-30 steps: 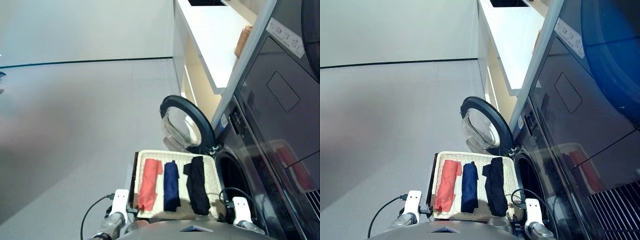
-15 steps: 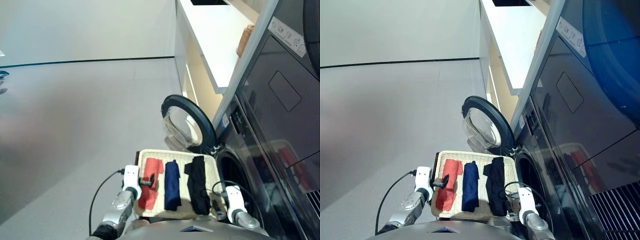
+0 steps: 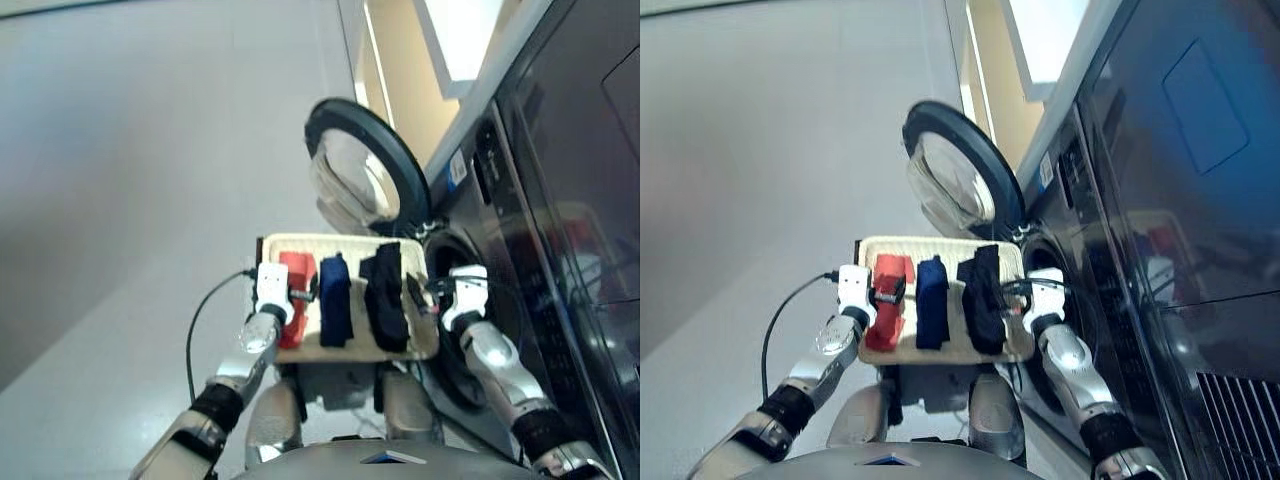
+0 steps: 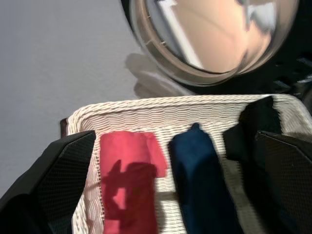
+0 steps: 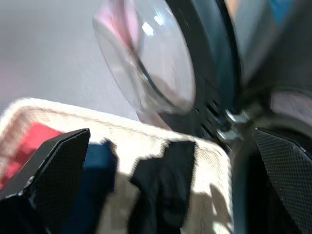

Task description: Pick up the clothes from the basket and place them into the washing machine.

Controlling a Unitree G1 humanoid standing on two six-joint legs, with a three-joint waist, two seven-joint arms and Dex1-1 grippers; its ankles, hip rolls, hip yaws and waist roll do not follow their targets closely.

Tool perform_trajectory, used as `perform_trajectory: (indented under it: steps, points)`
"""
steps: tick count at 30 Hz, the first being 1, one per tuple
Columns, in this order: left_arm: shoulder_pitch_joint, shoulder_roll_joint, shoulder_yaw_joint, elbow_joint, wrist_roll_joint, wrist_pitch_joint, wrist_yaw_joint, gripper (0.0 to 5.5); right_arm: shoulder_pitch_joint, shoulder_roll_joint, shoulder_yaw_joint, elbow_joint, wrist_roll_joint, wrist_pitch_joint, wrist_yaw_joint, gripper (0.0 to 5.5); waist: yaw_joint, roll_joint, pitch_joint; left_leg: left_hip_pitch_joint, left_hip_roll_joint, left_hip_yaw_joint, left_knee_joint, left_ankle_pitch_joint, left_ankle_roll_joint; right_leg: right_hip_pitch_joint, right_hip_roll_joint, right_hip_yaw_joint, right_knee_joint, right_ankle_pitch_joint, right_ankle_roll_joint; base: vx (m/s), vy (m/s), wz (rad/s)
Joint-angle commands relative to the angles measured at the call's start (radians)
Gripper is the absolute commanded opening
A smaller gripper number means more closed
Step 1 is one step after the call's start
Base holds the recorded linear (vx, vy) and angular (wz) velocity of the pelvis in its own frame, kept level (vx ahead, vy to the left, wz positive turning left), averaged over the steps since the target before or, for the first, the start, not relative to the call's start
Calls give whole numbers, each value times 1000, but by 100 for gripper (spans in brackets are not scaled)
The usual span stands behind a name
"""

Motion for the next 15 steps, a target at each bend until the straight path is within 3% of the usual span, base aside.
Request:
perform_trajectory:
  steps: [1,11,15]
  points:
    - [-77,-36,0,53,6,-48,104,550,-97,-17,44,-185,-22,-90,-48,550,5,-9,10,-50,19,-11,150,-79,-8,-94,-29,38,237,-118,42,-96,-22,-68]
    - [-240,-57,25,167,17,-39,218,550,-295,10,124,-345,5,-131,-102,550,-9,-22,126,-219,25,-27,247,-81,-1,-262,-15,63,328,-121,26,-92,-17,-6]
    - [-292,-56,47,226,-12,-42,254,550,-350,28,156,-362,7,-140,-117,550,-16,-30,129,-316,32,-27,294,-88,-1,-364,-7,78,369,-125,21,-65,2,-36]
